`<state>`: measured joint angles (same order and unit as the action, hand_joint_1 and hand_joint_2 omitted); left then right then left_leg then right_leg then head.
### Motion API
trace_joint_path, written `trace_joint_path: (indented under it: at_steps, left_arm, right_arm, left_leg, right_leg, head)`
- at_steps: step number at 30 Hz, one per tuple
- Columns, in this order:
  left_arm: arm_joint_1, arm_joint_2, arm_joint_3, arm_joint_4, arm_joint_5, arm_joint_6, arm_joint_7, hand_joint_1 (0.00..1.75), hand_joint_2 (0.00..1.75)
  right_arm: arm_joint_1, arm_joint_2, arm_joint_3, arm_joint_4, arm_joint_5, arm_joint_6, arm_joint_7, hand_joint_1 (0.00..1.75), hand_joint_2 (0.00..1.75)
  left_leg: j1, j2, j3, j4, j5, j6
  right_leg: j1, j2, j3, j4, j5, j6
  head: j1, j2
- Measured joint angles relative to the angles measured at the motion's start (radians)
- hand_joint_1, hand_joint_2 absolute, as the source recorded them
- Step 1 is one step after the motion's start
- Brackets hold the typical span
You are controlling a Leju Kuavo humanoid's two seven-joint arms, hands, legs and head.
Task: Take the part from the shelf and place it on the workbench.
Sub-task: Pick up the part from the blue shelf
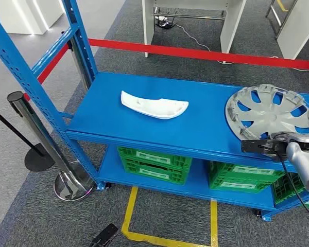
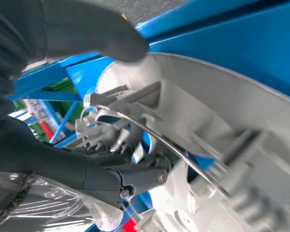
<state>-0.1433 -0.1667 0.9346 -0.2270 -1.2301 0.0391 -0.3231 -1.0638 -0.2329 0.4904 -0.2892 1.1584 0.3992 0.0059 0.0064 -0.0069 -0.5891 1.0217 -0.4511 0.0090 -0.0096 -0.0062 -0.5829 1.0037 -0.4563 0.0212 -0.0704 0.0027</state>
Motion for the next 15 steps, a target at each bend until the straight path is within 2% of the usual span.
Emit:
trace_joint_path:
  at_steps: [2,3,5,6,8,9,10,11,12,13,15]
  left_arm:
    - [0.002,0.000,0.000,0.000,0.002,0.000,-0.003,0.00,0.00]
    - [0.003,0.000,0.000,0.000,0.005,0.000,-0.008,0.00,0.00]
    - [0.003,-0.001,0.000,0.000,0.011,-0.001,-0.020,0.00,0.00]
    - [0.002,-0.001,0.000,0.000,0.016,-0.002,-0.027,0.00,0.00]
    - [0.003,-0.002,0.000,0.000,0.025,-0.007,-0.039,0.00,0.00]
    - [0.005,-0.002,0.001,0.000,0.030,-0.010,-0.045,0.00,0.00]
    - [0.007,-0.003,0.001,0.000,0.033,-0.011,-0.049,0.00,0.00]
    - [0.008,-0.003,0.001,0.000,0.035,-0.013,-0.052,0.00,0.00]
    - [0.009,-0.004,0.002,0.000,0.036,-0.013,-0.054,0.00,0.00]
    - [0.009,-0.004,0.002,0.000,0.037,-0.014,-0.055,0.00,0.00]
    - [0.009,-0.006,0.002,0.000,0.037,-0.014,-0.055,0.00,0.00]
  right_arm:
    - [0.000,-0.002,-0.001,0.000,-0.003,-0.016,-0.007,1.75,1.75]
    - [0.001,-0.005,-0.002,0.000,-0.006,-0.032,-0.014,1.75,1.75]
    - [0.001,-0.012,-0.006,-0.001,-0.013,-0.062,-0.033,1.75,1.75]
    - [0.001,-0.015,-0.008,-0.002,-0.017,-0.079,-0.044,1.75,1.75]
    - [0.000,-0.018,-0.010,-0.004,-0.024,-0.107,-0.067,1.75,1.75]
    - [0.000,-0.018,-0.010,-0.006,-0.026,-0.118,-0.076,1.75,1.75]
    - [0.000,-0.019,-0.010,-0.009,-0.028,-0.123,-0.082,1.75,1.75]
    - [0.000,-0.019,-0.010,-0.012,-0.029,-0.127,-0.086,1.75,1.75]
    - [-0.001,-0.019,-0.010,-0.015,-0.030,-0.128,-0.087,1.75,1.75]
    - [-0.003,-0.019,-0.010,-0.018,-0.032,-0.128,-0.087,1.75,1.75]
    - [-0.009,-0.019,-0.010,-0.024,-0.033,-0.130,-0.087,1.75,1.75]
  left_leg:
    - [-0.002,0.000,-0.001,0.000,0.000,0.005]
    - [-0.002,0.001,-0.001,-0.002,0.002,0.012]
    - [0.000,0.002,-0.001,-0.007,0.008,0.025]
    - [0.000,0.003,-0.001,-0.009,0.009,0.031]
    - [-0.003,0.003,-0.004,-0.009,0.009,0.038]
    - [-0.004,0.003,-0.005,-0.008,0.009,0.039]
    - [-0.006,0.003,-0.004,-0.008,0.008,0.040]
    - [-0.006,0.003,-0.003,-0.007,0.007,0.040]
    - [-0.007,0.002,-0.002,-0.007,0.006,0.041]
    - [-0.007,0.002,-0.001,-0.006,0.004,0.040]
    - [-0.011,0.001,-0.002,-0.001,0.000,0.035]
  right_leg:
    - [-0.002,0.000,0.000,-0.003,0.002,0.005]
    - [-0.004,0.001,-0.003,-0.004,0.002,0.011]
    - [-0.007,0.003,-0.026,0.031,-0.024,0.020]
    - [-0.008,0.003,-0.052,0.081,-0.051,0.022]
    - [-0.008,0.004,-0.121,0.221,-0.111,0.025]
    - [-0.008,0.004,-0.148,0.273,-0.124,0.026]
    - [-0.007,0.004,-0.159,0.290,-0.118,0.025]
    - [-0.007,0.004,-0.155,0.276,-0.098,0.023]
    - [-0.007,0.004,-0.139,0.239,-0.070,0.022]
    - [-0.007,0.004,-0.112,0.180,-0.037,0.019]
    - [-0.006,0.004,-0.057,0.069,0.001,0.015]
  head:
    - [0.000,0.000]
    - [0.000,0.000]
    - [0.003,0.000]
    - [0.004,0.000]
    - [0.007,0.000]
    - [0.007,0.000]
    - [0.007,0.000]
    - [0.007,0.000]
    - [0.007,0.000]
    - [0.007,0.000]
    - [0.007,0.000]
